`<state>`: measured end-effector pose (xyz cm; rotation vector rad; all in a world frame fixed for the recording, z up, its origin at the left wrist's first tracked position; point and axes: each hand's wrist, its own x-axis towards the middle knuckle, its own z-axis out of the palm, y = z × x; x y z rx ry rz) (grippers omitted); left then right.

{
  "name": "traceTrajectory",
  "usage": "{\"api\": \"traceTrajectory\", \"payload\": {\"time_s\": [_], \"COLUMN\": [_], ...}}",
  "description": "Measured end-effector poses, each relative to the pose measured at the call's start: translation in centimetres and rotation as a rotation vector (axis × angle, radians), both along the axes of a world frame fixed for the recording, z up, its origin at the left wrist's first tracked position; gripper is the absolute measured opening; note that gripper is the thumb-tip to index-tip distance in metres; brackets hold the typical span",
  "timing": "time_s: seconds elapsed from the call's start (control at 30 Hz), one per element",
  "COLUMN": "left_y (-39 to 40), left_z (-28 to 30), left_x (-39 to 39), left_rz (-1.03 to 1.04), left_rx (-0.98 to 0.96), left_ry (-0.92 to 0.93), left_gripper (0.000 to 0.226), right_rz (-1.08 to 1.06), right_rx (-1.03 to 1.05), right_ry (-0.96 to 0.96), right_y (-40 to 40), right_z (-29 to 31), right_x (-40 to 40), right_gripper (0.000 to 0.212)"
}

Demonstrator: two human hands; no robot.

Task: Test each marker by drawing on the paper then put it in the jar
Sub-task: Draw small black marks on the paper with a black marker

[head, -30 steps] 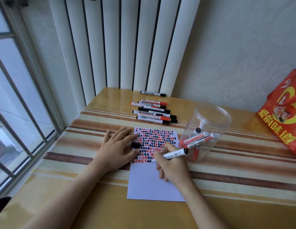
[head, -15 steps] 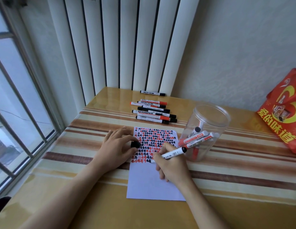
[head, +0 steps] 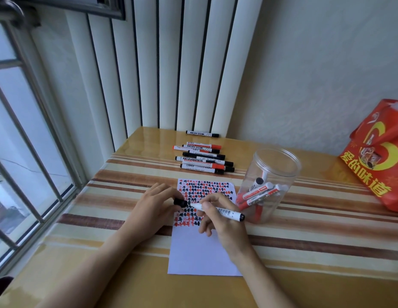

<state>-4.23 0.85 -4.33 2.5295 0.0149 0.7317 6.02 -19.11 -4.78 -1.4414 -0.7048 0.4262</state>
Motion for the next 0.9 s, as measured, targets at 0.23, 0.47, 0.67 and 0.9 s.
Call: {"api": "traceTrajectory", "payload": {"time_s": [0.23,0.47,0.67,0.9], "left_y": [-0.1,-0.2,-0.4,-0.3], "left_z": [0.2,0.1,0.1,-0.2], "left_x": [-0.2,-0.4,-0.4,0.1], "left_rz": [-0.142,-0.132,-0.033,-0.062], "left_rx": [0.010,-0.014,0.011,0.111], "left_ry": [-0.014,-0.033,-0.037,-0.009], "left_gripper": [0.011,0.013,0.019,0.019], "right_rz": [0.078,0.017,0.048,0.003], "right_rx": [-0.055,-0.022,-0.052,-0.284], "right_ry": [-0.027,0.049,0.159,-0.402], "right_y": [0.1,-0.1,-1.0,-1.6], "right_z": [-0.1,0.5,1.2,0.4], "right_x": [-0.3,-0.5,1.0,2.5], "right_gripper": [0.013,0.047,0.029,0.014]}}
